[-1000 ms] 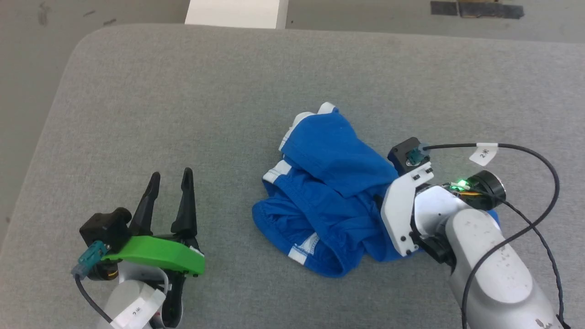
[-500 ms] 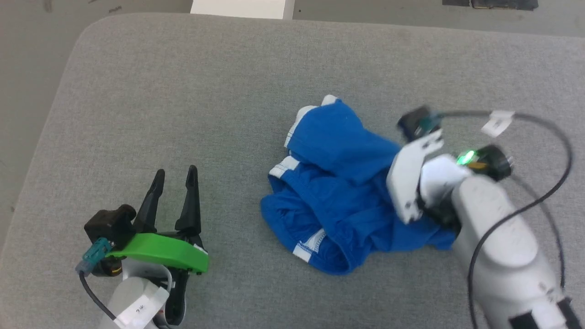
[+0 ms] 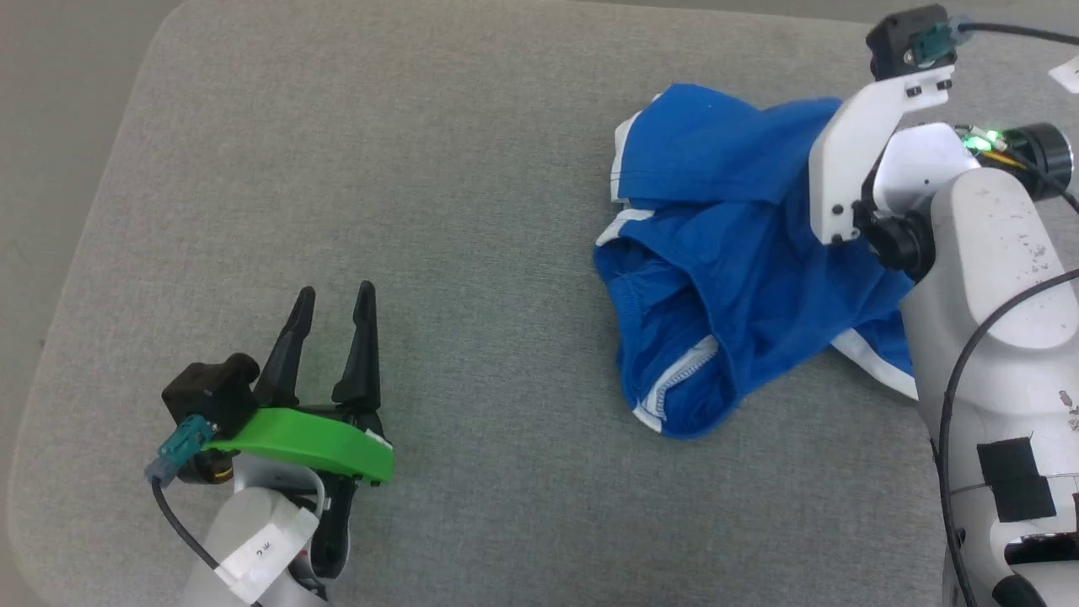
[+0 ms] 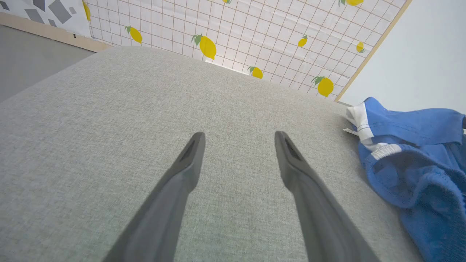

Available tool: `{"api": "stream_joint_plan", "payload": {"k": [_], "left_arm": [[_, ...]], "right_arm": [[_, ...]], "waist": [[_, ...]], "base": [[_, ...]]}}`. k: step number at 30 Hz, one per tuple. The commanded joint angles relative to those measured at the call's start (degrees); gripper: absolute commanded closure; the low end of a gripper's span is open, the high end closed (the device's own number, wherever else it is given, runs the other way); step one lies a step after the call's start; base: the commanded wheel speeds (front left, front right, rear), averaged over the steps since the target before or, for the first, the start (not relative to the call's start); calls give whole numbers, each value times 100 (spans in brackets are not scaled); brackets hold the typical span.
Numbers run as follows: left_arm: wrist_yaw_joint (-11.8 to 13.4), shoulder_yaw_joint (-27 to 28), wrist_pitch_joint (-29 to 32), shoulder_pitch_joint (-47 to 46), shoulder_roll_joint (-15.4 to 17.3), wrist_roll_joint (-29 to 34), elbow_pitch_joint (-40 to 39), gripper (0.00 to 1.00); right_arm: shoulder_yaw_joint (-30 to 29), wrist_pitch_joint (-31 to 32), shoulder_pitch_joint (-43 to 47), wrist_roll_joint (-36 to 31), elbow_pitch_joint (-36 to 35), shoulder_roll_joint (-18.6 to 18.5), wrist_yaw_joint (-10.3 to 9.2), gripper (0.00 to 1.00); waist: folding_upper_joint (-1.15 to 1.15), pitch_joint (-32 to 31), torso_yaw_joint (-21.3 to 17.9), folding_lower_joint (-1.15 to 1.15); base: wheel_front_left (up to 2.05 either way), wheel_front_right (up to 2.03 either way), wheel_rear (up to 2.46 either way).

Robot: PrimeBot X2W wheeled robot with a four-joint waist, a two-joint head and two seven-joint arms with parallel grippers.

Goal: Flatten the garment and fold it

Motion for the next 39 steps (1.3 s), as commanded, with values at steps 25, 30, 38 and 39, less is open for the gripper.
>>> {"api": "stream_joint_plan", "payload": {"k": [25,30,38,39], "left_arm": [[116,-50,60,531,102,2,41,0],[149,-92,111,650,102,-15,-41,0],[-1,-639,573,308,-13,-37,-152,0],[-39,-823,763,163,-51,-55,-157,0]], "right_arm": [[-482,-2441,2708,1801,-1630,4,20,0],[-665,-2312,3527,1957,-2174,18,20,0],[-866,-2143,3974,2137,-2636,23,20,0],[-887,-2120,3988,2133,-2683,23,20,0]], "waist": [[0,-1337,-801,-1],[0,-1422,-940,-1],[0,-1414,-994,-1],[0,-1384,-998,-1]], "base": [[0,0,0],[0,0,0],[0,0,0],[0,0,0]]}}
